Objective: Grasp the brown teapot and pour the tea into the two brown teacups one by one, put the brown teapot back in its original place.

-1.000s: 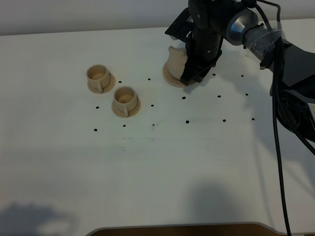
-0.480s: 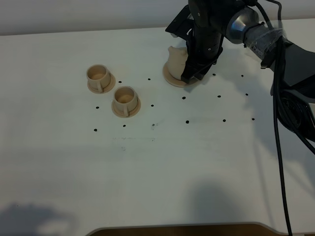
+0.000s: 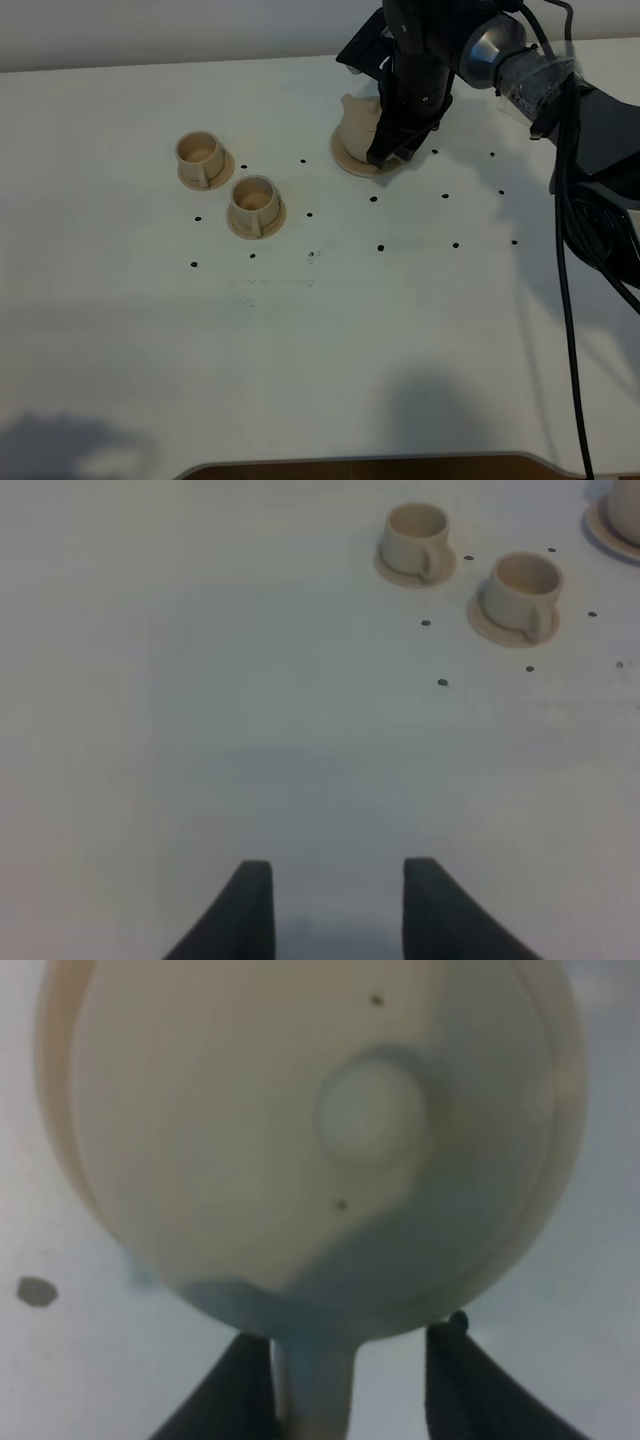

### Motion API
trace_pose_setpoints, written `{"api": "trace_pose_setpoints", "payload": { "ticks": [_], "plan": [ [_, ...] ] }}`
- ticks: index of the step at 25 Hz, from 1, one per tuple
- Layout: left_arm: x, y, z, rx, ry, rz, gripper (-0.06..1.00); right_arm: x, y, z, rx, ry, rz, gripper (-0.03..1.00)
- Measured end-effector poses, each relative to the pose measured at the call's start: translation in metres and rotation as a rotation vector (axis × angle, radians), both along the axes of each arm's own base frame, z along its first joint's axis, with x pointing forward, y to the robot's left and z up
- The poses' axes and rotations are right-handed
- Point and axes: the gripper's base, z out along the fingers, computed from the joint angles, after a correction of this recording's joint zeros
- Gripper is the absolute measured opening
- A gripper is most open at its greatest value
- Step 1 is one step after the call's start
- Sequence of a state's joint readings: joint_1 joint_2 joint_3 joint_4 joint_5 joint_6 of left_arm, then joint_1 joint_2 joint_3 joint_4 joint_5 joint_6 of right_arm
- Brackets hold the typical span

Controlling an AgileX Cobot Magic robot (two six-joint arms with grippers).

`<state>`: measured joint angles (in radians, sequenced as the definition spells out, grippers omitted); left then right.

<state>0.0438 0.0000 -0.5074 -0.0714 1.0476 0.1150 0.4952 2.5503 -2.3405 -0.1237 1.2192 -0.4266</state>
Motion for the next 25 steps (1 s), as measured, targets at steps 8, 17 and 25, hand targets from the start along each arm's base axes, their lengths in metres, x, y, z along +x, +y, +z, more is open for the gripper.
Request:
{"api": "trace_pose_setpoints", "payload": {
  "ticks": [8, 17, 25],
  "plan": [
    [0.0000, 0.0000, 0.0000, 0.000, 0.000, 0.000, 0.33, 0.0004, -0.0002, 0.0001, -0.002, -0.005, 0.001, 0.20],
    [0.0000, 0.0000, 0.0000, 0.000, 0.000, 0.000, 0.33, 0.0011, 0.0000, 0.0003, 0.000, -0.012, 0.001, 0.10],
    [0.0000, 0.0000, 0.0000, 0.000, 0.000, 0.000, 0.33, 0.0017, 0.0012, 0.0077, 0.022, -0.015, -0.020, 0.10]
  ]
}}
